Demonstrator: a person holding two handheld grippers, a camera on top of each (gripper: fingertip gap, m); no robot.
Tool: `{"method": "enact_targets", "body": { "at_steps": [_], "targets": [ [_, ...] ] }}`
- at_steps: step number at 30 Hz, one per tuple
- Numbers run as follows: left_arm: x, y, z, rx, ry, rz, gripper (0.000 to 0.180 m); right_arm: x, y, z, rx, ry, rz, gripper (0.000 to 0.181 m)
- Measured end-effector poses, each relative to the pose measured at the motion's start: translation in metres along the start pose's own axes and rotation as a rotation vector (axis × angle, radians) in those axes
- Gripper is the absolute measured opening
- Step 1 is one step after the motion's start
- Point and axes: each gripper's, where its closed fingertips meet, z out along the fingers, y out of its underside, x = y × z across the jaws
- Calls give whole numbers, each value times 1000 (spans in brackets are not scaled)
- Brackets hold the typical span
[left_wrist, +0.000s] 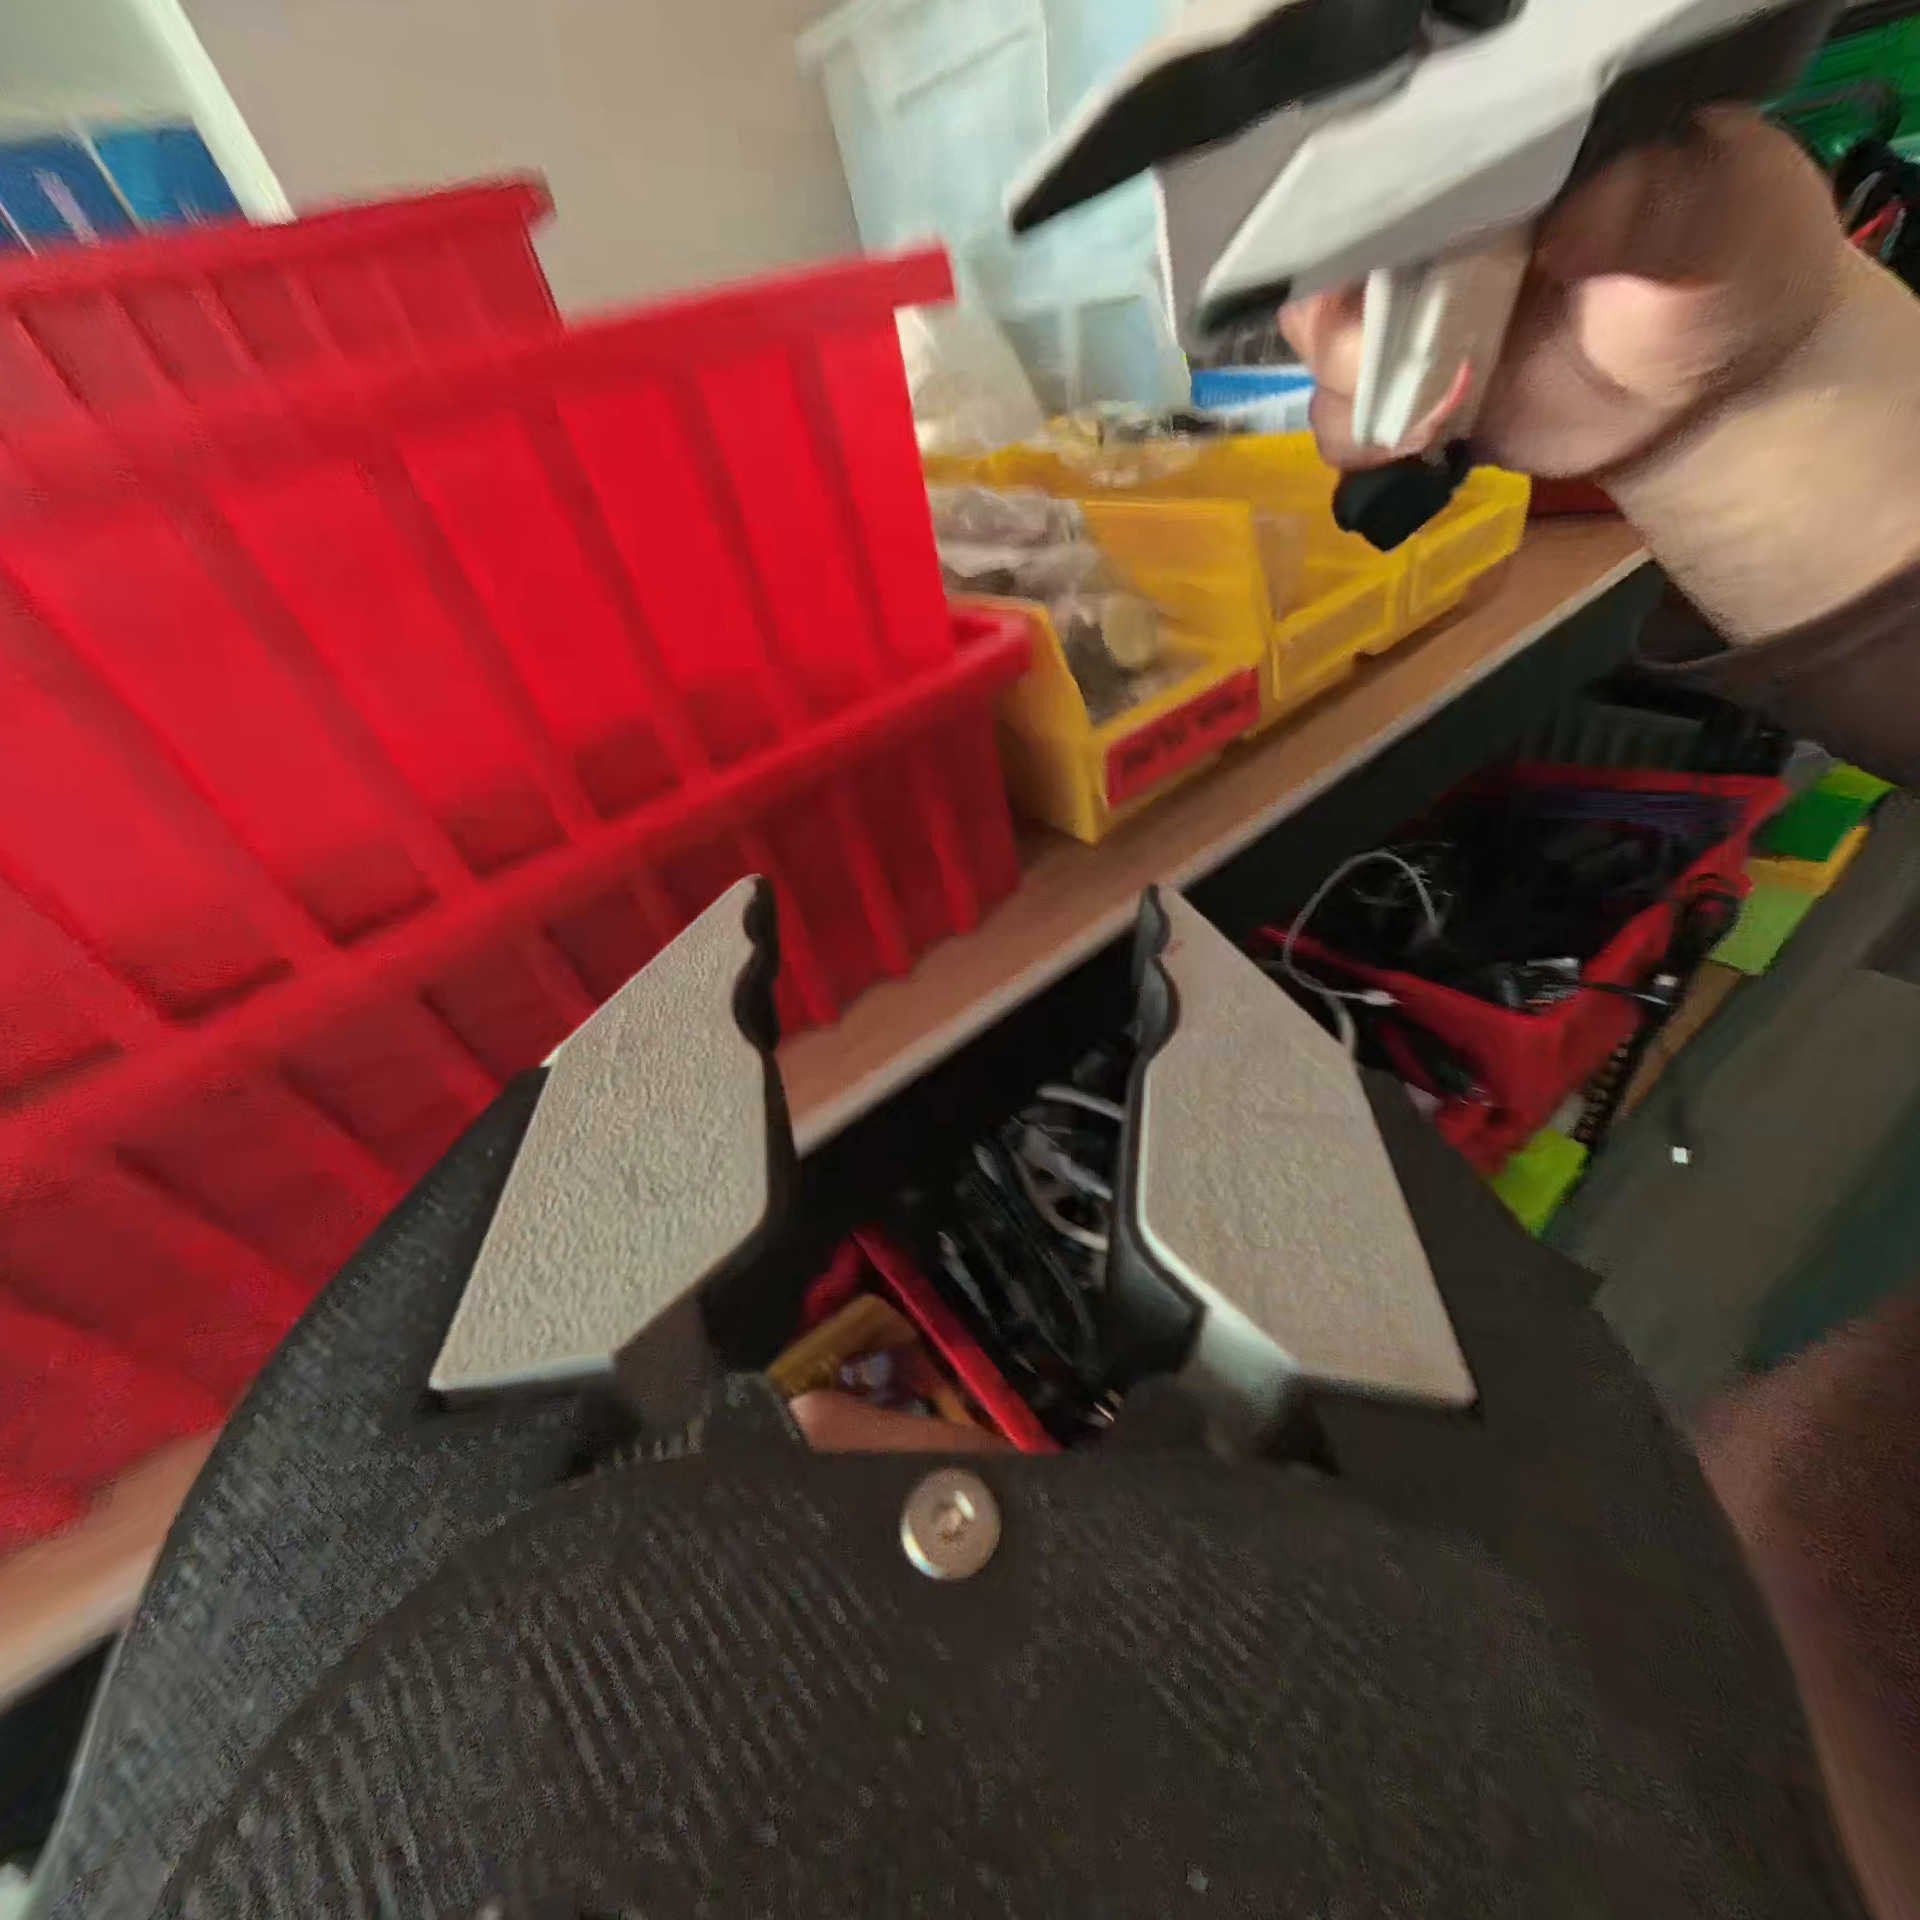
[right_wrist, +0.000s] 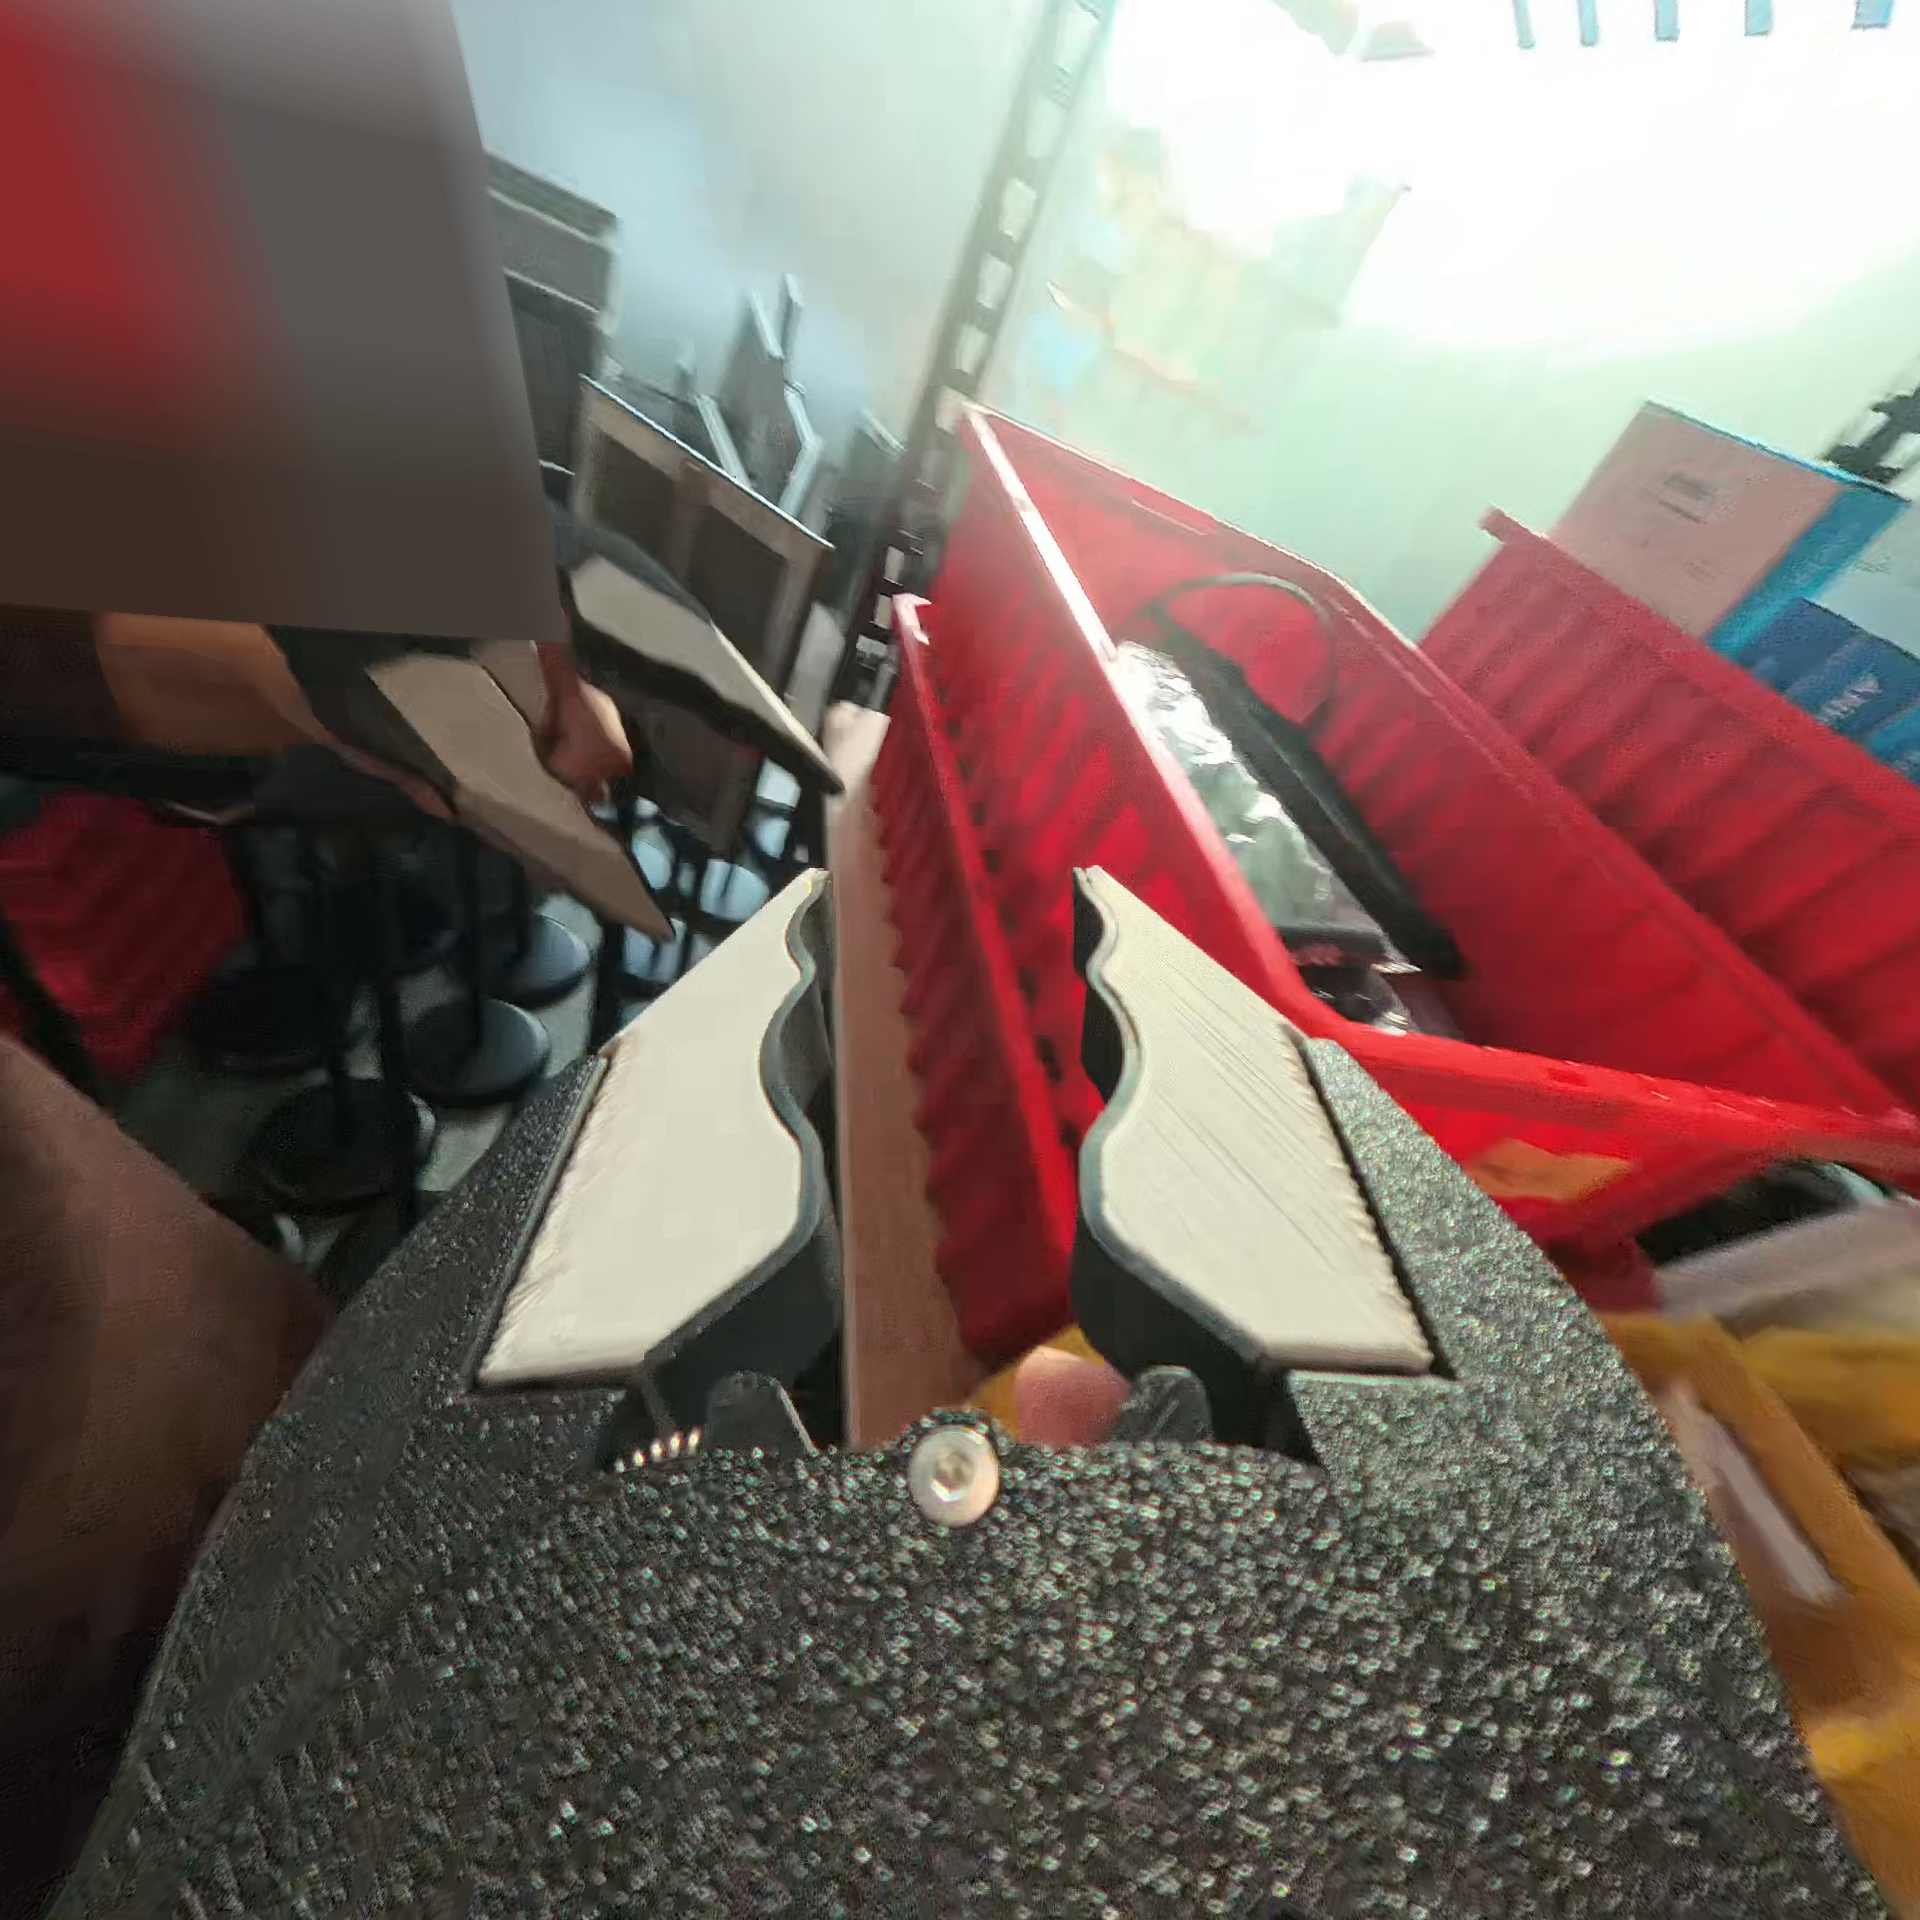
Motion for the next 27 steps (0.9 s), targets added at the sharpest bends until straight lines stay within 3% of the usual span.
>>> {"method": "enact_targets", "body": {
  "at_steps": [3,9,12,15,22,27],
  "targets": [
    [41,97,-7,-185,-64,-204,72,-45,6,12,87,-225,45,43],
    [124,248,-88,-522,-322,-553,64,-168,49,62,187,-651,96,48],
    [167,277,-136,-591,-406,-713,66,-238,65,92,162,-863,261,52],
    [194,289,-180,-567,-563,-817,68,-309,80,107,68,-1030,313,53],
    [257,311,-340,-600,-1192,-913,66,-457,106,123,-170,-1058,-34,72],
    [366,322,-489,-706,-1580,-980,68,-594,126,135,-383,-933,-323,72]
  ]
}}
